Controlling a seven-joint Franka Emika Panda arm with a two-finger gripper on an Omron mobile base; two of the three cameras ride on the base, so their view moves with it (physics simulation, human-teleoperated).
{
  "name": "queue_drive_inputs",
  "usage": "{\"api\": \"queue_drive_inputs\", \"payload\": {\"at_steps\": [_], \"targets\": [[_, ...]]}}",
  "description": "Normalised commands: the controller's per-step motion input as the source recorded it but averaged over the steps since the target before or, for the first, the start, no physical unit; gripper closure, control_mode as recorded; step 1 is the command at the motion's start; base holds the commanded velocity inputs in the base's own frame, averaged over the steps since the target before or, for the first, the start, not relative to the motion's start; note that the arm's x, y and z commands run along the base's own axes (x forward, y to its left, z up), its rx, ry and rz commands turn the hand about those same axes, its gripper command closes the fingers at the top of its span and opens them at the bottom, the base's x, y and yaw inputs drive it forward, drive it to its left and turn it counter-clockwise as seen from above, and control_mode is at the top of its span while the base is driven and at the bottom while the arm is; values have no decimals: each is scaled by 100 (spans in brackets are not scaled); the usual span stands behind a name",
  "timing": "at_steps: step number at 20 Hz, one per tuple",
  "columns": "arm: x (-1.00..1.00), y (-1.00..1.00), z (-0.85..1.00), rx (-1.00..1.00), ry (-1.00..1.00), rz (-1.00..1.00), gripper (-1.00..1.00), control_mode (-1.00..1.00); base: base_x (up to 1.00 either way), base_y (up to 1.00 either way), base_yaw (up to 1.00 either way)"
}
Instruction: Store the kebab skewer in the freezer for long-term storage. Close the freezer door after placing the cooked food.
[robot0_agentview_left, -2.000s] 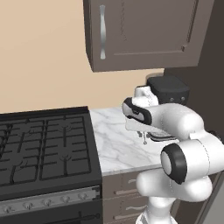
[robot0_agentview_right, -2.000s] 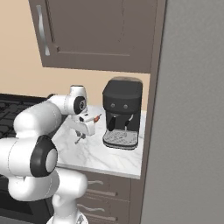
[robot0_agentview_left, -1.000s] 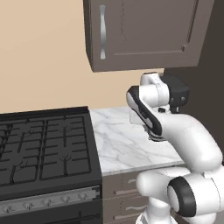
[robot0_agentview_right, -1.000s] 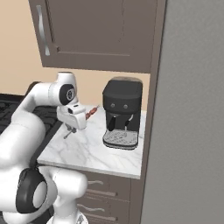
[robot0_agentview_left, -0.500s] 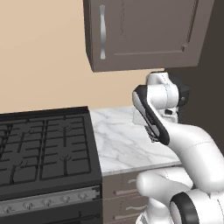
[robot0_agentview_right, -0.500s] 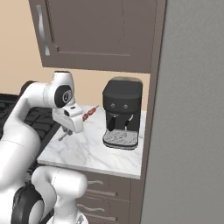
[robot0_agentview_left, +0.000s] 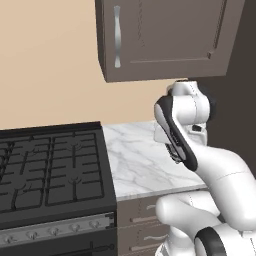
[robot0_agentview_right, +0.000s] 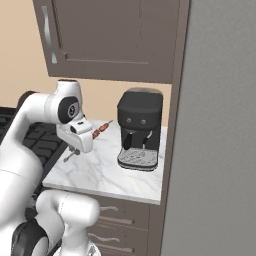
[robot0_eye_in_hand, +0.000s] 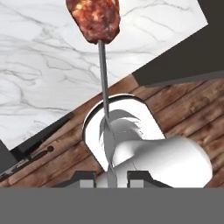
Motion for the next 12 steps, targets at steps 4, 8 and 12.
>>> {"api": "queue_drive_inputs", "payload": {"at_steps": [4,8,12], "targets": [[-5,0,-3,0,-8,0,100,-100,0,0,0],[0,-1,-9,0,-13,0,100,-100,0,0,0],[-1,0,-1,0,-20,0,100,-100,0,0,0]]}}
